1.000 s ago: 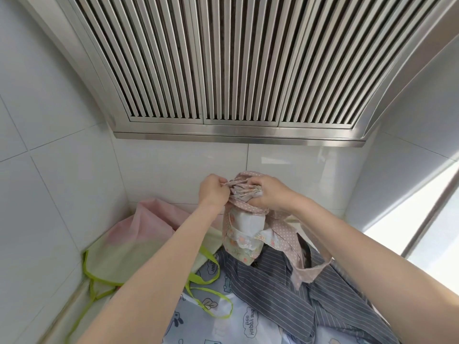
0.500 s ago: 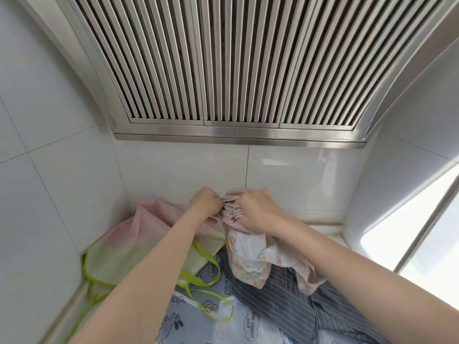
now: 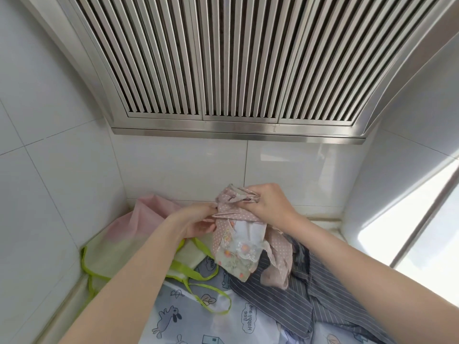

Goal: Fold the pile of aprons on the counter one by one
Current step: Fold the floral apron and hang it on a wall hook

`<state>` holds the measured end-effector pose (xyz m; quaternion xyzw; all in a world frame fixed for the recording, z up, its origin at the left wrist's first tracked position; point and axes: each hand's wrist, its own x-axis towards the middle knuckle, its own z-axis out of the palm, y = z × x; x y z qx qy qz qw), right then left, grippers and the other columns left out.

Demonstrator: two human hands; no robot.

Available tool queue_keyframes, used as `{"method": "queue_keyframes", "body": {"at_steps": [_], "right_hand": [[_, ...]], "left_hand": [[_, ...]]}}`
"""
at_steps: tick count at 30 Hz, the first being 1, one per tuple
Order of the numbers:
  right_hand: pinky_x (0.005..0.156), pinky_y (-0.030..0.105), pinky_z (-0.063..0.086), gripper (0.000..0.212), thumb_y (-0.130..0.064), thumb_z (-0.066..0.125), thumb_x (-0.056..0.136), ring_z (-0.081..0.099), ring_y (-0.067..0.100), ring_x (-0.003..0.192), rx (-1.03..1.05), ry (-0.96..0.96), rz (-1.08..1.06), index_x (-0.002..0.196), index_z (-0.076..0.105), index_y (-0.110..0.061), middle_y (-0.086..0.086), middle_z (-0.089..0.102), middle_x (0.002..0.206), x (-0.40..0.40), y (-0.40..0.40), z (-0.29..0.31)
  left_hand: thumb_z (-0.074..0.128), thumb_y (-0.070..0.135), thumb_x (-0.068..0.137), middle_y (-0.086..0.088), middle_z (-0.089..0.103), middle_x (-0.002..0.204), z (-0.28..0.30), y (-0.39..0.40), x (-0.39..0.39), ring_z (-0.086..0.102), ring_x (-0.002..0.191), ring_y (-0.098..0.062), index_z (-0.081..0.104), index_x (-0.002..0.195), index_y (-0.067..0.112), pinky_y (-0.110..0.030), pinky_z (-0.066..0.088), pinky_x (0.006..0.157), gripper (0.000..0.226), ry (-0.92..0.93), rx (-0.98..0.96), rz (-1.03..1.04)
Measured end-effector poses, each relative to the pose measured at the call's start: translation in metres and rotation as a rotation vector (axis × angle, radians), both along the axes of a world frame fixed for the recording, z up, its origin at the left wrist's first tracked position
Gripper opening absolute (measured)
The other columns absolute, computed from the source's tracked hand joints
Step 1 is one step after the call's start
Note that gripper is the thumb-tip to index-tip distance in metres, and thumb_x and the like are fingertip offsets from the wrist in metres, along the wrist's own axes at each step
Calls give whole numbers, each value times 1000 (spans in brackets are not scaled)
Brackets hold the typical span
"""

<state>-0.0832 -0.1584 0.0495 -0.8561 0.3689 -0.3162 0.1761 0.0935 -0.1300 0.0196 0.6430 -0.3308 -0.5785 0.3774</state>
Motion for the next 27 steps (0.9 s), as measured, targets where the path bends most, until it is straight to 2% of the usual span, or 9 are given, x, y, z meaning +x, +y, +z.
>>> {"method": "queue_keyframes", "body": {"at_steps": [4, 8, 11, 13, 17, 20, 23, 25, 27], "right_hand": [[75, 34, 48, 22, -22, 75, 79, 68, 27, 85, 175, -102, 25, 92, 76, -5, 12, 73, 87, -14, -1, -6], [63, 32, 44, 44, -46, 56, 80, 62, 20, 68, -121, 156, 290, 85, 74, -6, 6, 70, 75, -5, 19, 15], [64, 26, 44, 25, -22, 50, 79, 51, 13, 58, -348, 341, 462, 79, 70, -7, 1, 64, 68, 6, 37, 16], [64, 25, 40, 16, -12, 51, 75, 42, 8, 57, -395, 333, 472, 75, 66, -8, 0, 60, 65, 3, 36, 10], [60, 33, 42, 19, -22, 70, 81, 60, 20, 66, -75, -14, 151, 83, 74, -4, 9, 70, 74, -18, 6, 5], [68, 23, 45, 20, -21, 72, 81, 66, 22, 82, 214, -206, -33, 95, 74, -7, 9, 73, 88, -30, -7, -5], [77, 20, 48, 24, -21, 70, 83, 66, 16, 89, 309, -253, -104, 101, 73, -7, 7, 72, 98, -34, -14, -6], [84, 35, 50, 24, -21, 72, 82, 67, 23, 92, 365, -300, -139, 100, 73, -5, 11, 72, 98, -42, -22, -2], [86, 38, 51, 20, -17, 72, 80, 67, 24, 93, 459, -362, -90, 97, 73, -7, 12, 72, 99, -49, -23, 4]], "left_hand": [[49, 1, 93, 5, 55, 63, -5, 0, -3, 48, 48, -1, 51, 82, 21, -12, 38, 39, 22, -119, -117, -103], [44, -5, 93, -8, 64, 83, 6, -2, -2, 59, 62, -7, 57, 88, 9, -15, 48, 52, 20, -146, -139, -196], [35, 3, 98, -2, 53, 34, 19, 17, -15, 48, 26, -3, 42, 65, 5, -13, 39, 31, 34, -175, -126, -232], [35, 9, 100, 3, 51, 35, 15, 23, -18, 51, 31, -9, 41, 66, 8, -15, 37, 28, 35, -115, -86, -187], [38, 26, 97, 4, 58, 74, -19, -2, -4, 50, 64, -7, 51, 81, 19, -15, 41, 51, 23, -6, 62, -214], [49, 27, 89, 1, 56, 89, -14, 2, -8, 52, 77, -14, 54, 91, 20, -24, 41, 63, 9, 16, 16, -207], [71, 41, 70, -7, 64, 106, -3, 4, -5, 59, 96, -23, 58, 113, 17, -33, 46, 83, 52, 103, -103, -202], [67, 46, 74, -4, 66, 105, 8, 7, -3, 62, 92, -19, 57, 116, 21, -28, 52, 77, 50, 137, -176, -313], [72, 38, 69, 0, 69, 105, 20, 10, -3, 66, 95, -13, 52, 117, 25, -21, 54, 77, 54, 87, -209, -447]]}}
